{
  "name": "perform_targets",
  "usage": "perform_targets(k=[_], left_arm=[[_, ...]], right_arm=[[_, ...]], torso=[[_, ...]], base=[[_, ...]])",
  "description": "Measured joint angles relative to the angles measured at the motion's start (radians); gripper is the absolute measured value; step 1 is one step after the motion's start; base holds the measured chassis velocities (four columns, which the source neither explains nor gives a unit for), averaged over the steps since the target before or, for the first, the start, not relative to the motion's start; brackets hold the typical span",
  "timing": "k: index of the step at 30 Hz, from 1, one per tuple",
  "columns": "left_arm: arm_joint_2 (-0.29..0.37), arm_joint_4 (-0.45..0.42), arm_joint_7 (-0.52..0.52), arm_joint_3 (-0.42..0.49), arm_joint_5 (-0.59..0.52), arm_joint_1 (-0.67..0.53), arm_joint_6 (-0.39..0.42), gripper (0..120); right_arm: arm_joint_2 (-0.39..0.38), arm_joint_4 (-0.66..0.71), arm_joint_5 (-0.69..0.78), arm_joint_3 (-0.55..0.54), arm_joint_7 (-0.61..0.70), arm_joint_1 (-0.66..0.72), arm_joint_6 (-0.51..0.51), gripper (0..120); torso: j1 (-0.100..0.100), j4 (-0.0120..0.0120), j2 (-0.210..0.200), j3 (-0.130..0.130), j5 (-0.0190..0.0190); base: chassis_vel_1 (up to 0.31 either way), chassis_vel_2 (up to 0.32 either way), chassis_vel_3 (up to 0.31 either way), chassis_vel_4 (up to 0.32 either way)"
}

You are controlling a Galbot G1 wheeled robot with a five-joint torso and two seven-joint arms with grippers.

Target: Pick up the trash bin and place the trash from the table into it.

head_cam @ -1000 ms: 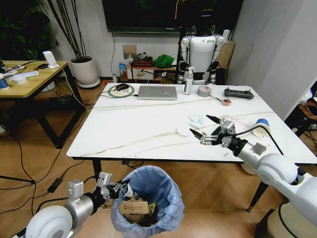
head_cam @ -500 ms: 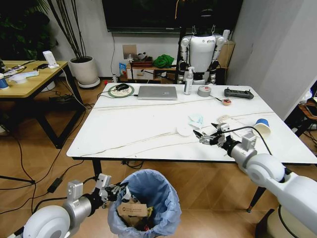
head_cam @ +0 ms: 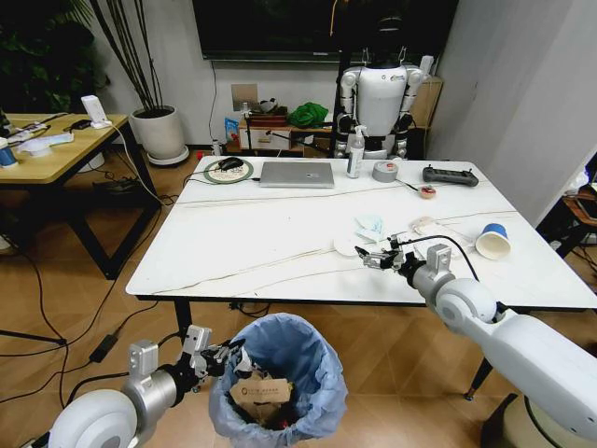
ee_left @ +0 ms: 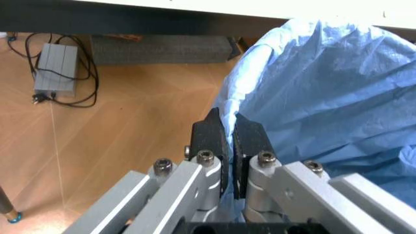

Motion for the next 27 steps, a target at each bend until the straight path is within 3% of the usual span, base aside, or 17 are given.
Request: perform_targets(k=[10,27], left_arm=[[-0.009,-0.002,0.0,-0.006,-0.002,-0.007,0.0,0],[-0.028,-0.003,0.0,-0.004,0.007,-0.005,0.0,0]], right_arm=[[0.014,-0.107,0.006,-0.044,-0.021,0.046,-0.007,100],[-0.017,-0.146,0.058,-0.084,-0.031,0.09,-0.059,97]], torso=[[0.0,0.0001,0.0,0.0,0.0001],[0.0,0.0,0.0,0.0,0.0]], base=[[0.0,0.0,0.0,0.0],[0.0,0.0,0.0,0.0]])
